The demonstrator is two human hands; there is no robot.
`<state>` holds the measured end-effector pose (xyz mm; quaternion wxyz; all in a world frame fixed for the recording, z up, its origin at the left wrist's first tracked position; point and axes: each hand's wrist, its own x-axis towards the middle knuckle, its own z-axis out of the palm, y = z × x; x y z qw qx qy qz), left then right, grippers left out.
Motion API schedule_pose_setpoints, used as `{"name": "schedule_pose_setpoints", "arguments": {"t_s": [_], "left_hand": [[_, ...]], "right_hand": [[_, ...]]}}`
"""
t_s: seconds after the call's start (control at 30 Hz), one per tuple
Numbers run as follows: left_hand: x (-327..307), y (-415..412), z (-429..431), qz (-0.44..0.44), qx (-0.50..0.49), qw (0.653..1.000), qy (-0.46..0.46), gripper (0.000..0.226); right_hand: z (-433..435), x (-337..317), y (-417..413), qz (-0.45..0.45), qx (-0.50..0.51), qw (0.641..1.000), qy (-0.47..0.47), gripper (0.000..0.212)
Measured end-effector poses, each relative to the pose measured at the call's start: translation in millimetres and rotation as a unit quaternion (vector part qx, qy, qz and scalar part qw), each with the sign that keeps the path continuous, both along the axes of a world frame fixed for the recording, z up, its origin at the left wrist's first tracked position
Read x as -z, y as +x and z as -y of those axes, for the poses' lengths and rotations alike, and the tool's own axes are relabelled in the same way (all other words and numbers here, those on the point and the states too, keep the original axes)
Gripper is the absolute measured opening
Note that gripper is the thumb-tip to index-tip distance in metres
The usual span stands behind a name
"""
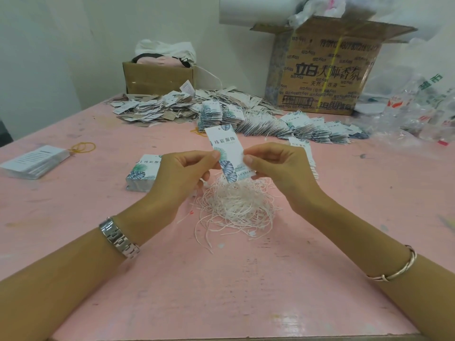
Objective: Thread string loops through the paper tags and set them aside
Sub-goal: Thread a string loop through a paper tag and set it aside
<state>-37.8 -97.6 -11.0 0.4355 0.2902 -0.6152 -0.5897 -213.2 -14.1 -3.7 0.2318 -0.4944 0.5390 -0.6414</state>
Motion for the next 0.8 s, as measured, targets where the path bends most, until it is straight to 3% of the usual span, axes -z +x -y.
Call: {"name": "schedule_pose_setpoints", "arguments": {"t_s": [0.17, 0.3, 0.53, 0.67, 0.8], "left_hand": [[0, 0, -3, -0.008, 0.005, 1.000, -0.015, 0.031], [0, 0, -3, 0.001, 0.003, 0.999, -0.037, 0.027], [1, -1, -6, 0.014, 0.002, 0.998, -0.058, 0.036], [1, -1, -6, 0.012, 0.004, 0.999, -0.043, 0.033], [2, -2, -6, 0.009, 0.013, 0.999, -0.044, 0.027]], "right_hand": [[2, -9, -16, -0.004, 0.038, 0.999, 0.004, 0.012], [2, -21, -62, 0.013, 0.123, 0.992, 0.008, 0.011], [-10, -15, -161, 0.022, 0.320, 0.947, 0.001, 0.025], [-22, 1, -195, 0.042, 0.384, 0.922, 0.024, 0.027], [-29, 19, -208, -0.013, 0.420, 0.902, 0.095, 0.025]]}}
